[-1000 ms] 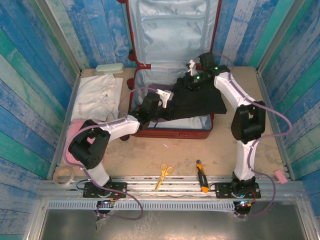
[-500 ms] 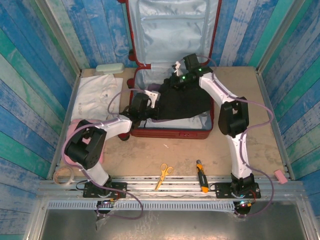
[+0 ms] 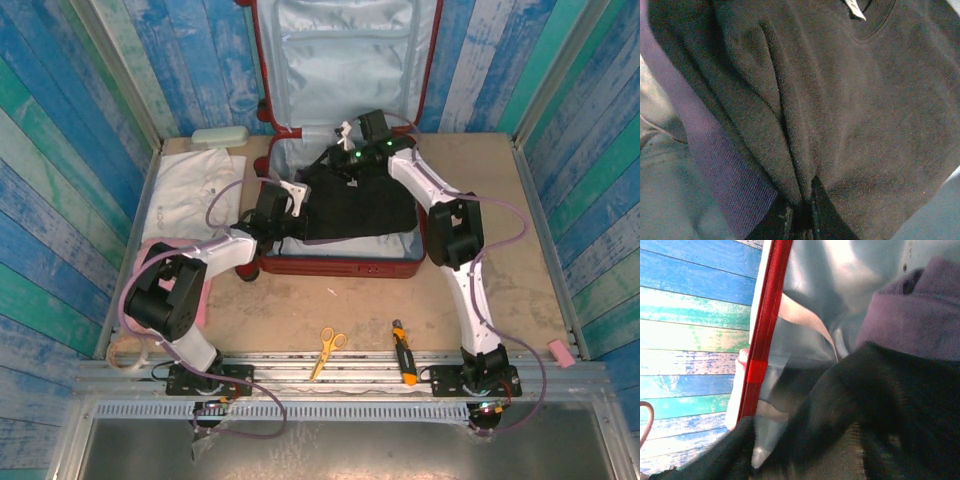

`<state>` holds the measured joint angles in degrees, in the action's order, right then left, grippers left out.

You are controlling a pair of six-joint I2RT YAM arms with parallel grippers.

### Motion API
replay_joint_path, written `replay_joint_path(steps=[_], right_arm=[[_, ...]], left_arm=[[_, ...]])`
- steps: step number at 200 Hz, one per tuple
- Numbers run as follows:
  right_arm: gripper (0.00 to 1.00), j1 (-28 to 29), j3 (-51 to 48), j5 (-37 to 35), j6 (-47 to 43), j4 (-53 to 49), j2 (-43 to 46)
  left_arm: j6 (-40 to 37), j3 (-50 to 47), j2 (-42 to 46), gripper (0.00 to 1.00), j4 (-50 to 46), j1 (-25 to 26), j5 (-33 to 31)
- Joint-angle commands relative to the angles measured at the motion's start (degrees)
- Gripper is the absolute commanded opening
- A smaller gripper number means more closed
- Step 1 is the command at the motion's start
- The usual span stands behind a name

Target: Pack the luggage

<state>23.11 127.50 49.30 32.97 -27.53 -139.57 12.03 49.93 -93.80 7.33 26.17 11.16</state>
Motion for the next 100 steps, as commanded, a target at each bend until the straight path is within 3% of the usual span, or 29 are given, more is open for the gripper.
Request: replay_joint_path(steps=[1,58,64,74,82,100], right_arm=[[0.68,-0.5,3.0,-1.1,-1.1,3.3,-0.5],[0.72,-2.5,-0.5,-14.3,-13.0,-7.7,7.5],[0.71,-3.0,-2.0,-16.1,-14.2,-8.8,9.0],[0.71,-3.8,-5.4,-19.0,-15.8,-9.9,12.0],[0.70,-4.6,-7.9,-20.8,-16.9,-10.5,13.9],[0.68,-6.0,-13.2,-25.0,-19.2,-11.5,17.2]], left_arm=[[-1.2,-0.8,4.5,0.00,-4.5,-1.5,-3.0],[0.4,0.6,5.2,0.04,-7.5,-3.4,-9.0],[0.8,1.0,5.1,0.12,-7.8,-3.7,-9.9],[1.5,1.7,5.1,0.43,-8.5,-4.0,-11.3],[2.1,2.3,5.2,0.62,-9.0,-4.1,-12.1],[4.0,3.5,7.0,0.69,-9.5,-4.1,-13.0]])
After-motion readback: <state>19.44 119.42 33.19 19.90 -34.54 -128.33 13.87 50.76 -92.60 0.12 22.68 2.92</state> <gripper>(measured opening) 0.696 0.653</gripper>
